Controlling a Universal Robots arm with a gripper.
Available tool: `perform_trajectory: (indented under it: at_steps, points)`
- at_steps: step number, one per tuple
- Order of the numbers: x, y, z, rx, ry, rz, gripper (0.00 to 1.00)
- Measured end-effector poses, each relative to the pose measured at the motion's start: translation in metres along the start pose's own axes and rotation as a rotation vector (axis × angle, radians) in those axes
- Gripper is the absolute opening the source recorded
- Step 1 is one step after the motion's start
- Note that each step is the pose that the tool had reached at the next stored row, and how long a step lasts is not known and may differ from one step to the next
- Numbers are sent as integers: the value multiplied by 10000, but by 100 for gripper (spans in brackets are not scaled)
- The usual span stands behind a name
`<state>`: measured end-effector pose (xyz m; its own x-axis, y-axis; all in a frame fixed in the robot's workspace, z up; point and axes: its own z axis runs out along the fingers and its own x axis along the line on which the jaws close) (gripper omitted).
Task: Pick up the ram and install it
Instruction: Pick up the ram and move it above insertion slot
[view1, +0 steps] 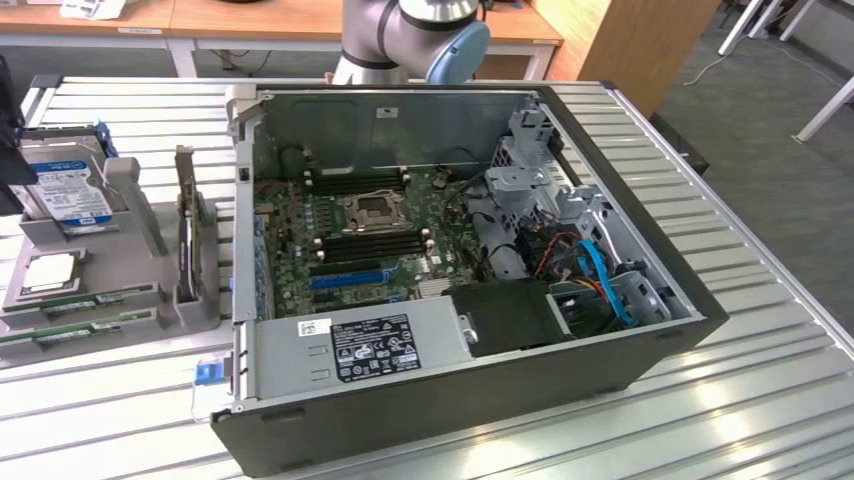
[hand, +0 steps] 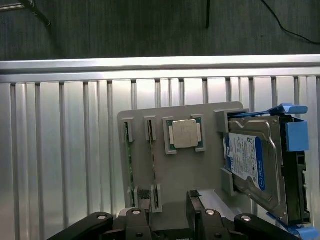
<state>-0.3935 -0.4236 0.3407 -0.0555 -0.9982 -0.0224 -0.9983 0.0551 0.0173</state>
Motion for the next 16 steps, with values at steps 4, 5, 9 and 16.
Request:
perform_trajectory:
  at_steps: [4, 5, 9, 16]
  points:
    - [1, -1, 46, -1, 1, 0, 41]
    - [1, -1, 58, 0, 0, 0, 41]
    - [2, -2, 100, 0, 0, 0, 41]
    - [4, -3, 186, 0, 1, 0, 41]
